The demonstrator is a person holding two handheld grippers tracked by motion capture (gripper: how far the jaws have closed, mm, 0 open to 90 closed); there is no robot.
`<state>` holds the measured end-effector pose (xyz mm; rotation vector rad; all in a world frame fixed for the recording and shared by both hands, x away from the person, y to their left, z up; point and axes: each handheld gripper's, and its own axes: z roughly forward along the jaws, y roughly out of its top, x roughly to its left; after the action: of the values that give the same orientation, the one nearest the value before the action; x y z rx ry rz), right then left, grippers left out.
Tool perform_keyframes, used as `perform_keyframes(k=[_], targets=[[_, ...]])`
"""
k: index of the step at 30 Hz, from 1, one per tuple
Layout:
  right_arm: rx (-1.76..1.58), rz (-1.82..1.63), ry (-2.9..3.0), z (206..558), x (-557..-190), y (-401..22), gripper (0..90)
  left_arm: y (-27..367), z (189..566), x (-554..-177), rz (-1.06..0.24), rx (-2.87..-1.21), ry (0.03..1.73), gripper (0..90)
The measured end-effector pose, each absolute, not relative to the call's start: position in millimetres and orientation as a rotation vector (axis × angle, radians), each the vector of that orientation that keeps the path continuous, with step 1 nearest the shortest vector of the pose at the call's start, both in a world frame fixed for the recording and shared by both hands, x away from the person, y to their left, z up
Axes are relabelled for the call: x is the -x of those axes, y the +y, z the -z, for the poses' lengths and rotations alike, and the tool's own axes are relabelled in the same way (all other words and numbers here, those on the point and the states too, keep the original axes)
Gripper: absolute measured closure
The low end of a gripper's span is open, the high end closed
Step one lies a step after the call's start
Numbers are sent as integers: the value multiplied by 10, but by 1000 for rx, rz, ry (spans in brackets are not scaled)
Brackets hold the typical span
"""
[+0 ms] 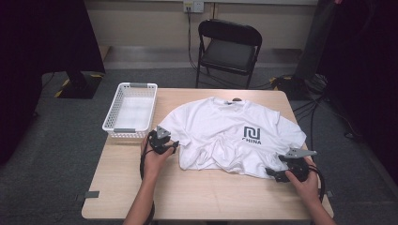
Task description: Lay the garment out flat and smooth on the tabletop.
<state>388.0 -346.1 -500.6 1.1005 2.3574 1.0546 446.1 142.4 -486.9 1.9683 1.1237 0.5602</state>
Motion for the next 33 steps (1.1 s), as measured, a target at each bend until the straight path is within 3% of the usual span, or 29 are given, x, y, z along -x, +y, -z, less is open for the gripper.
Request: perform_keyframes(k=[4,12,16,21,33], targets=[[-1101,-1054,2358,5005,-3880,-3460,123,1307,4832,-4505,-501,-1948,1085,667],[-1101,-1055,2358,5005,-3880,-3460,123,1123,4834,-4467,-443,-2039,1012,667],[-1102,-1055,2358,5005,-3880,-3461,123,1162,4869,-4521,-446,-2072,1039,796],[-1102,-1056,2358,5005,-3880,-3461,123,1244,4840,-4536,-470,-2106,1039,892],[-1101,-1062,2362,5004,-3884,-3472,124,1710,4852,-4516,-502,-2137,1148,898]])
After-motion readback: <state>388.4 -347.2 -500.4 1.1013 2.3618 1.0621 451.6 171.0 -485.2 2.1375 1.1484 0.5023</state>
